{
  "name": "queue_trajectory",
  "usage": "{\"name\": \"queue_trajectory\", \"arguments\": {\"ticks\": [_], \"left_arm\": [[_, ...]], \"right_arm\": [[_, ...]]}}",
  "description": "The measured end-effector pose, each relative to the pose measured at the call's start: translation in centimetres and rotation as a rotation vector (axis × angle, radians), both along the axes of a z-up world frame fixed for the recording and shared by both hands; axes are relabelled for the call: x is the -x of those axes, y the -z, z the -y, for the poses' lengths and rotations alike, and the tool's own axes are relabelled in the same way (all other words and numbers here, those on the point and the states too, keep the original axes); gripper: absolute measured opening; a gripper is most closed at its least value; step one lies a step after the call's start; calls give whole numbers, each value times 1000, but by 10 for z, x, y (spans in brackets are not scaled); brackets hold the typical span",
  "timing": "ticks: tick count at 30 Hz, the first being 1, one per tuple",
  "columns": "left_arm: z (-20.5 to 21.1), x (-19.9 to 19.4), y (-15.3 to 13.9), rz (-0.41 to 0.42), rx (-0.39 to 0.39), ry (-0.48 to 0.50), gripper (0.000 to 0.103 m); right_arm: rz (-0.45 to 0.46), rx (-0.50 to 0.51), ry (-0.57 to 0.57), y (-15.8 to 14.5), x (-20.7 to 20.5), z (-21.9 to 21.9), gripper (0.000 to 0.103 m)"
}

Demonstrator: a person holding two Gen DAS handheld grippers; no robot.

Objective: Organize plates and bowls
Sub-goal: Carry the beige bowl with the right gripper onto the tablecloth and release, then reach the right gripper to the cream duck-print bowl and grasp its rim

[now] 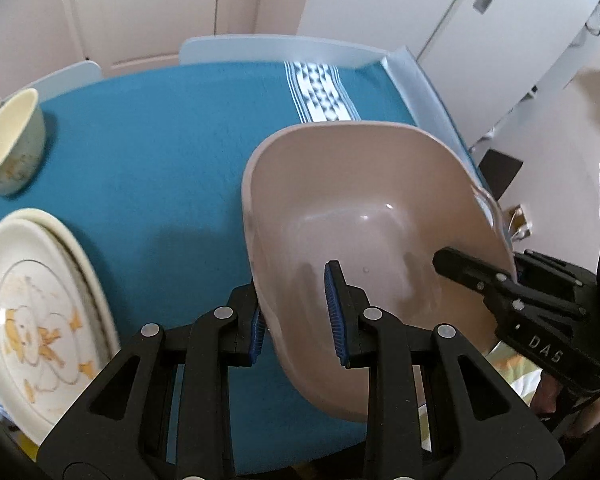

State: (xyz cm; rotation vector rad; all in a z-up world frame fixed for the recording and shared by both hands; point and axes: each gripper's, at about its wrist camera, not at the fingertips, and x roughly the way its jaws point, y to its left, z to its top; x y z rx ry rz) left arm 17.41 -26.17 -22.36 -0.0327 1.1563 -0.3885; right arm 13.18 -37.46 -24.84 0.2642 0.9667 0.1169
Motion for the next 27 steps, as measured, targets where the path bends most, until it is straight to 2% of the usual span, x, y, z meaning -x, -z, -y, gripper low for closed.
{"name": "queue_trajectory", "arguments": {"ticks": [9,12,13,15,16,17,19,23,27], "left_arm": [[6,-6,20,-26,-28,4,23],[9,-10,30,-58,-35,7,29],[10,-10,33,-62,-40,6,34],[13,-10,35,-60,-62,8,55],[14,-9,34,-49,-71,8,71],[15,-8,32,-36,-78,8,79],[17,-7,26,-5,-82,17,79],[16,-5,15,4,-79,21,79],[1,5,-12,28,-64,-3,79]], "right_arm": [[-5,-48,16,17,-1,9,19],[-16,-76,22,21,-1,11,19],[-20,-85,27,23,-1,13,19],[-33,-97,42,26,-2,15,20],[-37,-103,49,26,-3,16,28],[-35,-113,55,27,-3,18,41],[-21,-152,67,25,0,23,48],[-8,-150,82,16,3,28,48],[34,-110,75,-15,12,27,48]]}}
